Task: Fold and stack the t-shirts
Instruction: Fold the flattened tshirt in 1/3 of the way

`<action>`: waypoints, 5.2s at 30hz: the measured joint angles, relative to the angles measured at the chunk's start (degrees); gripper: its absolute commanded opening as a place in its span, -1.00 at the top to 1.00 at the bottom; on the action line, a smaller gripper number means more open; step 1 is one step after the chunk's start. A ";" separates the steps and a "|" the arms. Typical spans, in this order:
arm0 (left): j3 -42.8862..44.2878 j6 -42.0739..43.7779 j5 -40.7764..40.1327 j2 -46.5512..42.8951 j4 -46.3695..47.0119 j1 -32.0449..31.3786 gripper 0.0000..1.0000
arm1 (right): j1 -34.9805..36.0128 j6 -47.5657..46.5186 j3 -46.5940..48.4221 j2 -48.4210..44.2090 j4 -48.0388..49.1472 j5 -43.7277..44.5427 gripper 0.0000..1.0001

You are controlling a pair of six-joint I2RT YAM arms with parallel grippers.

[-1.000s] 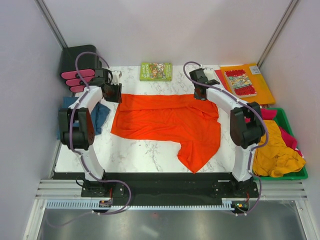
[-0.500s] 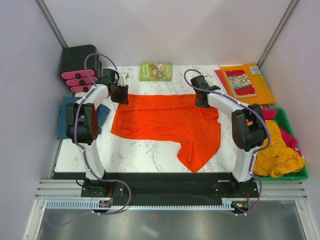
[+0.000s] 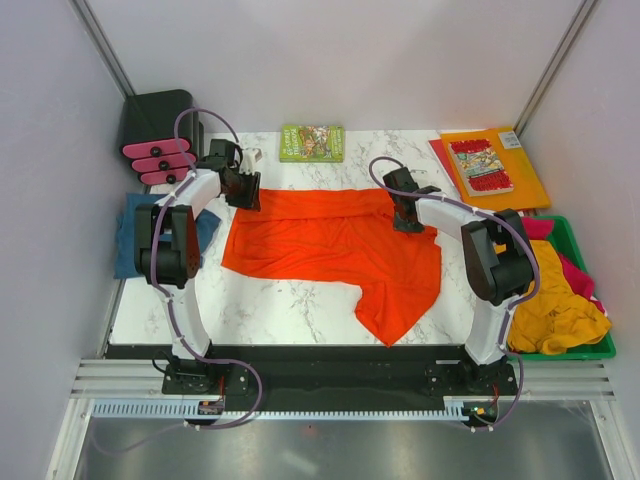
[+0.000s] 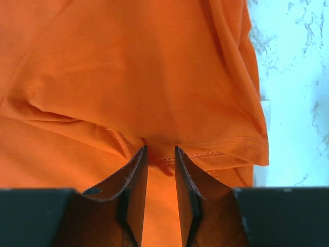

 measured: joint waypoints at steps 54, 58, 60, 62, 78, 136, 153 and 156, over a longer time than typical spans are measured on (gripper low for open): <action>-2.23 0.02 -0.44 0.70 0.42 -1.16 0.13 | 5.77 -8.00 -6.51 -6.84 7.58 -9.70 -0.03; -2.23 0.00 -0.39 0.85 0.42 -1.36 0.10 | 5.16 -5.99 -6.36 -7.06 7.52 -7.37 -0.09; -2.14 0.00 -0.37 0.85 0.42 -1.46 0.10 | 4.35 -4.87 -5.64 -7.39 7.63 -5.95 0.01; -1.97 0.00 -0.37 0.85 0.33 -1.51 0.10 | 3.58 -4.04 -3.43 -7.34 7.74 -4.24 0.24; 10.75 -0.04 -0.98 10.64 -1.53 -2.08 0.15 | -2.75 -1.51 21.97 15.91 3.63 -1.11 0.65; 5.70 -0.50 0.17 6.38 -4.70 6.75 -0.01 | -21.00 1.77 23.04 15.28 -2.32 -9.60 0.18; 5.11 -1.60 4.28 -1.18 -2.23 0.76 0.09 | 0.63 -2.67 9.84 -3.91 5.42 -8.48 0.34; 3.04 -0.74 4.09 -1.20 -2.27 -1.97 0.09 | 2.78 -1.95 2.38 -4.28 5.16 -8.76 0.32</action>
